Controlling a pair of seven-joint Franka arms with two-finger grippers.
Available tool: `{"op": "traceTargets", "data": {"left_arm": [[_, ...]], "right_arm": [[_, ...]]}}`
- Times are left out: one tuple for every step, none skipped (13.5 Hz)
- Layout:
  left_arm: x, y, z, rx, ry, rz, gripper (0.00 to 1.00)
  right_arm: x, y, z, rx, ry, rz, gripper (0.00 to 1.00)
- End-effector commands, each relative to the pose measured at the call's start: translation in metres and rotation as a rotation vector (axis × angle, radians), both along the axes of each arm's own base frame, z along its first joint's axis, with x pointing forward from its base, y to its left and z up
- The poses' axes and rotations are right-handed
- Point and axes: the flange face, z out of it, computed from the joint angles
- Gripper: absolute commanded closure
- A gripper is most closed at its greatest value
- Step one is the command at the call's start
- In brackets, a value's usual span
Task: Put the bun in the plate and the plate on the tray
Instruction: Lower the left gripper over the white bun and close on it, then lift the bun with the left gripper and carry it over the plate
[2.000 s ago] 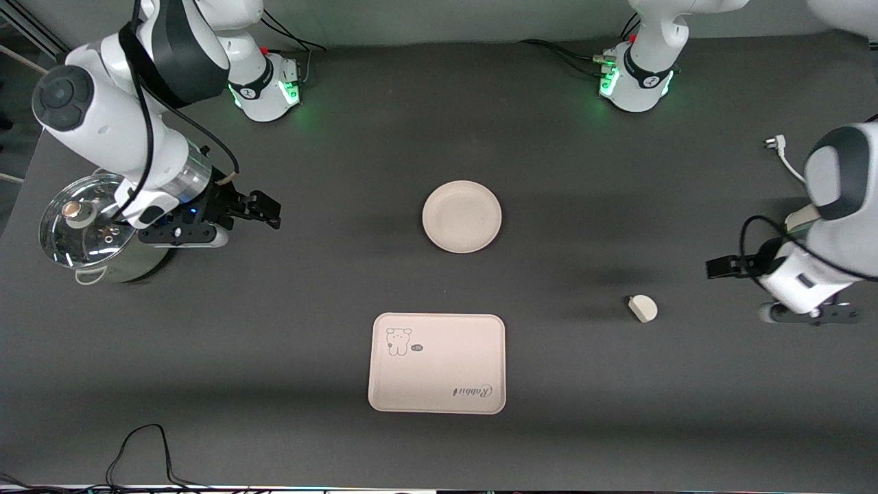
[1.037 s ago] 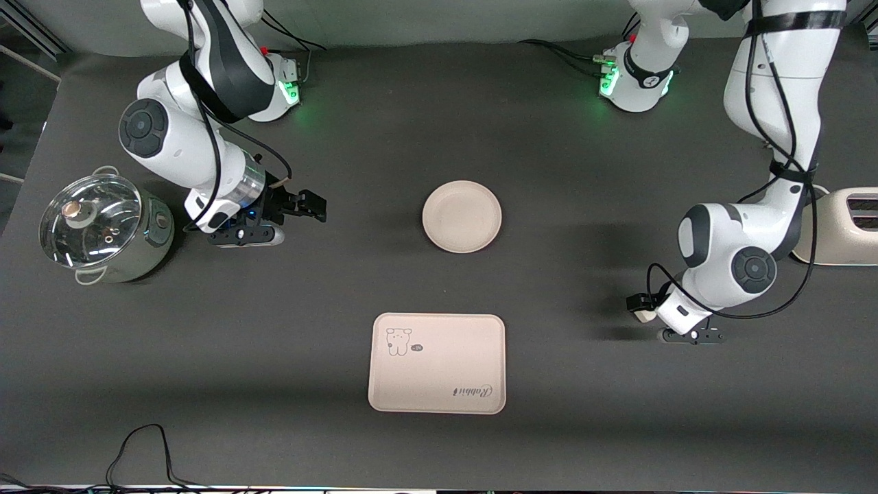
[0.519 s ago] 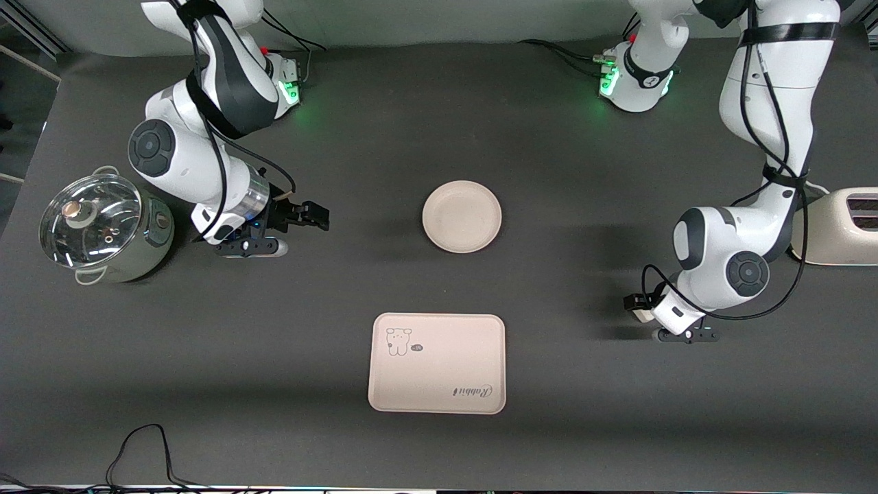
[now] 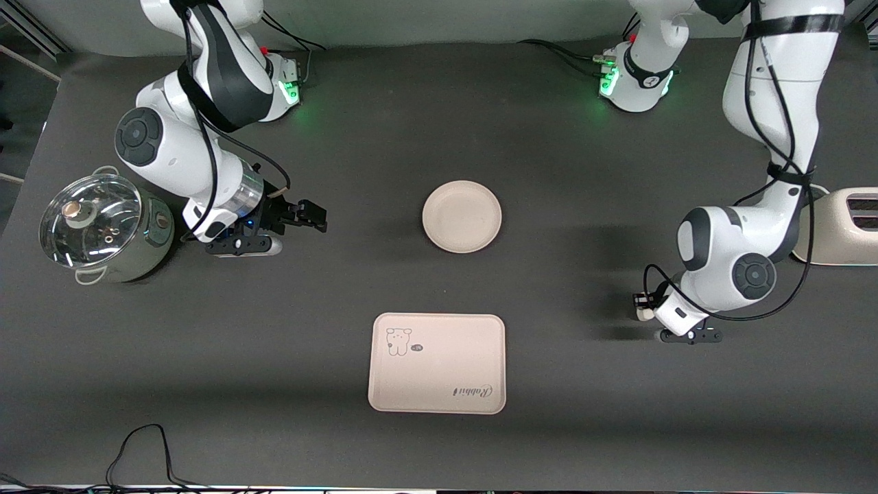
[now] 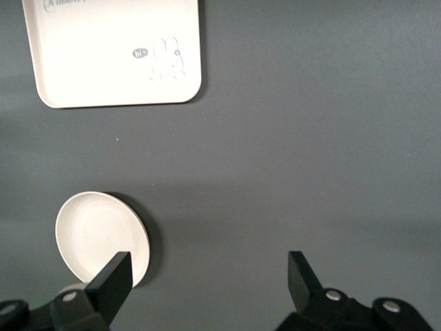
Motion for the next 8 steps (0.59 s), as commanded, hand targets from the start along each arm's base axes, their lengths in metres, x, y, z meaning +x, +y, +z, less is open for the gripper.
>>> {"op": "traceTargets", "data": {"left_arm": [[-0.006, 0.002, 0.090, -0.018, 0.002, 0.013, 1.00], [-0.011, 0.006, 0.121, -0.020, 0.000, 0.012, 1.00], [-0.016, 0.008, 0.152, -0.023, 0.007, 0.006, 1.00], [-0.023, 0.008, 0.181, -0.023, 0.020, -0.001, 1.00], [-0.031, 0.011, 0.210, -0.019, 0.035, -0.008, 0.99], [-0.040, 0.018, 0.240, -0.017, 0.045, -0.003, 0.99], [-0.048, 0.023, 0.266, -0.018, 0.054, -0.004, 0.99], [-0.057, 0.026, 0.288, -0.021, 0.063, -0.006, 0.98]], "right_arm": [[0.008, 0.007, -0.008, 0.038, -0.024, -0.030, 0.00], [0.009, 0.008, -0.012, 0.044, -0.024, -0.034, 0.00], [0.011, 0.010, -0.021, 0.046, -0.012, -0.031, 0.00], [0.012, 0.011, -0.028, 0.048, -0.009, -0.033, 0.00], [0.012, 0.014, -0.034, 0.049, -0.001, -0.031, 0.00], [0.010, 0.019, -0.036, 0.048, 0.003, -0.027, 0.00], [0.009, 0.020, -0.036, 0.046, 0.009, -0.037, 0.00], [0.007, 0.022, -0.037, 0.043, 0.015, -0.040, 0.00]]}}
